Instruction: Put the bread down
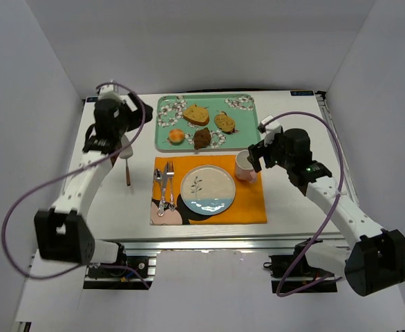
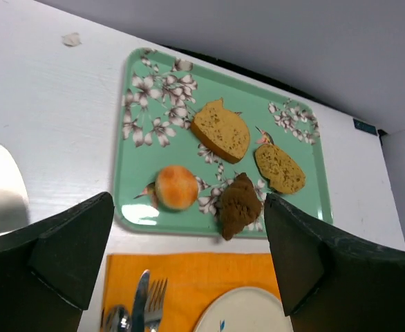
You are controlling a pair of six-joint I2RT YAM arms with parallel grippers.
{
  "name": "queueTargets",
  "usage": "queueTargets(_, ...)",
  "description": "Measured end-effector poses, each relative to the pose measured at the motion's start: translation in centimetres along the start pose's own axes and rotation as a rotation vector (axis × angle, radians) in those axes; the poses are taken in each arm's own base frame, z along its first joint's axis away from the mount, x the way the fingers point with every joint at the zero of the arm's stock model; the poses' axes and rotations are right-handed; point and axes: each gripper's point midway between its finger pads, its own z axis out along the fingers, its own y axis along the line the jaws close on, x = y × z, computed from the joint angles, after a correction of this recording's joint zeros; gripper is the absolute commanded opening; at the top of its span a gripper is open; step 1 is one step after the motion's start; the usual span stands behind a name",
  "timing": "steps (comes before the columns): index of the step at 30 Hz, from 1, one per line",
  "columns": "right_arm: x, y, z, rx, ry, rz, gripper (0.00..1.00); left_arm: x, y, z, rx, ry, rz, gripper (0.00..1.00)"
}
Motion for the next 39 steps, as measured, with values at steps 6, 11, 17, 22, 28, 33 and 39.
queueTargets(6, 0.0, 2.3, -2.4, -0.221, -0.136, -0.145, 0.0, 0.9, 6.5, -7.1, -0.161, -0.062, -0.051, 0.0)
queueTargets(11, -0.7, 5.8, -2.2, -0.482, -0.166, -0.171, 0.75, 6.8, 15.1, -8.9, -0.405, 0.099, -0.118, 0.58)
queueTargets(17, 0.3, 7.1, -1.3, -0.623, -0.107, -0.123, 0.83, 11.9, 16.4, -8.4, -0.399, 0.273, -0.134, 0.87)
queueTargets(22, -0.5, 7.5, -2.2, -0.628, -0.142, -0.145, 0.83, 15.0, 17.3, -6.7, -0.381, 0.366, -0.143, 0.71)
queueTargets(28, -0.1, 7.7, -2.7, -0.628, -0.143, -0.145, 0.83, 18.9, 18.2, -5.1, -0.383, 0.475, -0.137, 0.65)
queueTargets(33, -0.2, 7.7, -2.7, -0.625, -0.146, -0.143, 0.83, 21.1, 16.8, -4.1, -0.361, 0.52, -0.071, 0.47)
queueTargets(39, 0.3, 7.6, -2.6, -0.609, -0.133, -0.141, 0.83, 21.4, 17.2, -4.1, -0.449, 0.505, 0.062, 0.13)
